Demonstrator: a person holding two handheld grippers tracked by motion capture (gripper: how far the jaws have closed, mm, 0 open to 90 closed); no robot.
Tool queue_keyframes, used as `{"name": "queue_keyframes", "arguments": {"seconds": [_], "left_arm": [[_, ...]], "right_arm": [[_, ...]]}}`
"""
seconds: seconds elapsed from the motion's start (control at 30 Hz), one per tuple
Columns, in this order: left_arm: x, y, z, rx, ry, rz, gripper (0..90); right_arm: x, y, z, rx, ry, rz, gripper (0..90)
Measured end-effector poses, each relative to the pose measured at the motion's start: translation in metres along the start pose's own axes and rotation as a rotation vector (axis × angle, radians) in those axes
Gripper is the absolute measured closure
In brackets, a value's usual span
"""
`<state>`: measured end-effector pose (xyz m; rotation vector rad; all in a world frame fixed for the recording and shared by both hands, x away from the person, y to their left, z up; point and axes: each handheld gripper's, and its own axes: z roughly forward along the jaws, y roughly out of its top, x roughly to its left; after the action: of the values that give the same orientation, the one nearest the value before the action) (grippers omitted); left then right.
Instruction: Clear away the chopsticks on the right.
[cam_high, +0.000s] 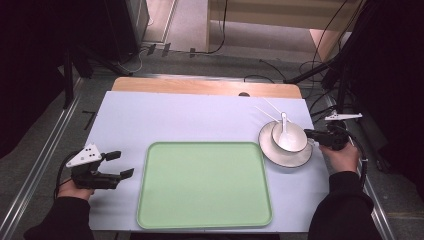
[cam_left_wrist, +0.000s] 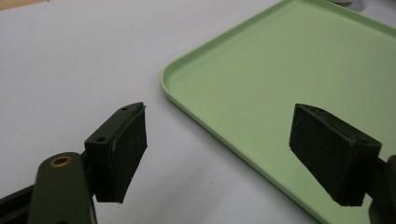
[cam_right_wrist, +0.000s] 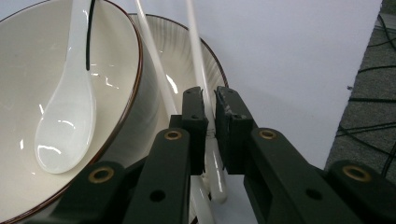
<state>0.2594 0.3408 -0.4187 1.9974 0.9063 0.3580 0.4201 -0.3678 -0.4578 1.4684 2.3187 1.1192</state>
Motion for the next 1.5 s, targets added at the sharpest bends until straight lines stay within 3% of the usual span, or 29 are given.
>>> {"name": "queue_keyframes", "arguments": {"seconds": [0.33, 0.63, 0.93, 1.33, 1.5], "left_arm": [[0.0, 0.0, 0.0, -0.002, 0.0, 0.001, 19.0], [0.0, 0.0, -0.001, -0.006, 0.003, 0.001, 19.0], [-0.001, 0.0, -0.002, -0.009, 0.007, 0.004, 19.0], [0.0, 0.001, -0.002, -0.01, 0.007, 0.005, 19.0], [0.0, 0.001, -0.002, -0.012, 0.007, 0.003, 19.0]], "right_arm": [[-0.001, 0.0, -0.002, 0.006, -0.001, 0.009, 84.8], [-0.003, 0.003, -0.008, 0.021, 0.051, 0.084, 85.1], [-0.004, 0.004, -0.016, 0.004, 0.062, 0.143, 85.2], [-0.003, 0.004, -0.016, 0.023, 0.068, 0.151, 85.3], [-0.006, 0.003, -0.021, -0.012, 0.085, 0.186, 85.3]]}}
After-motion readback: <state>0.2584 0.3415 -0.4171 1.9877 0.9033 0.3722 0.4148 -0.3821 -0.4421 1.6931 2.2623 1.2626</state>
